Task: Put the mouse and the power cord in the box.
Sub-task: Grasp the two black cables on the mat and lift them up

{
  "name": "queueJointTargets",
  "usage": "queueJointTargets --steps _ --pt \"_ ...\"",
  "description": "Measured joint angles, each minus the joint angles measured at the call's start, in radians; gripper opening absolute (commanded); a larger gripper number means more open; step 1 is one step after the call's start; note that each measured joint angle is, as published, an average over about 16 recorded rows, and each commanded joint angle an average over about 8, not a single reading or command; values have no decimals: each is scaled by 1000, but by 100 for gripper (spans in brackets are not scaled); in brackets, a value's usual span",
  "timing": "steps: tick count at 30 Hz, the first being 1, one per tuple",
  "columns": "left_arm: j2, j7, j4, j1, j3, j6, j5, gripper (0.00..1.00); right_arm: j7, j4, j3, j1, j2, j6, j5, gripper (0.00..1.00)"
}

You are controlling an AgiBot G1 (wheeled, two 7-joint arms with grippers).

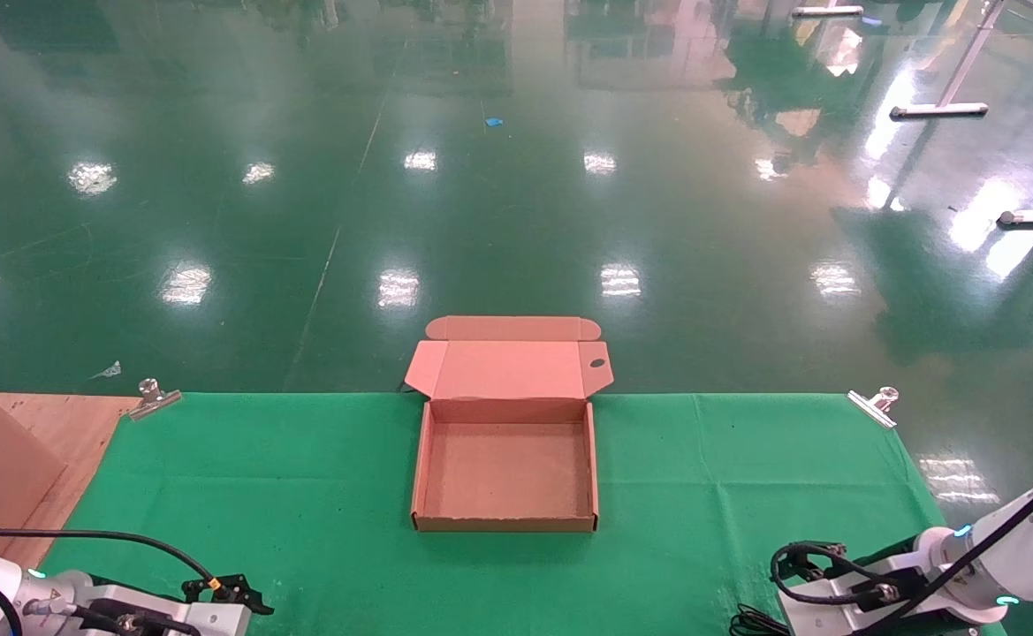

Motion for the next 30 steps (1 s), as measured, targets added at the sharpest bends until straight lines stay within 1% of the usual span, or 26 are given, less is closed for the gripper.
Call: queueJointTargets --steps 14,30 --pt "0 60 65 -24 -5 11 -7 0 -40 -60 -1 16 -19 0 -1 0" --pt "10 87 117 -31 0 16 0 0 -61 -90 -1 20 -16 6 -1 0"
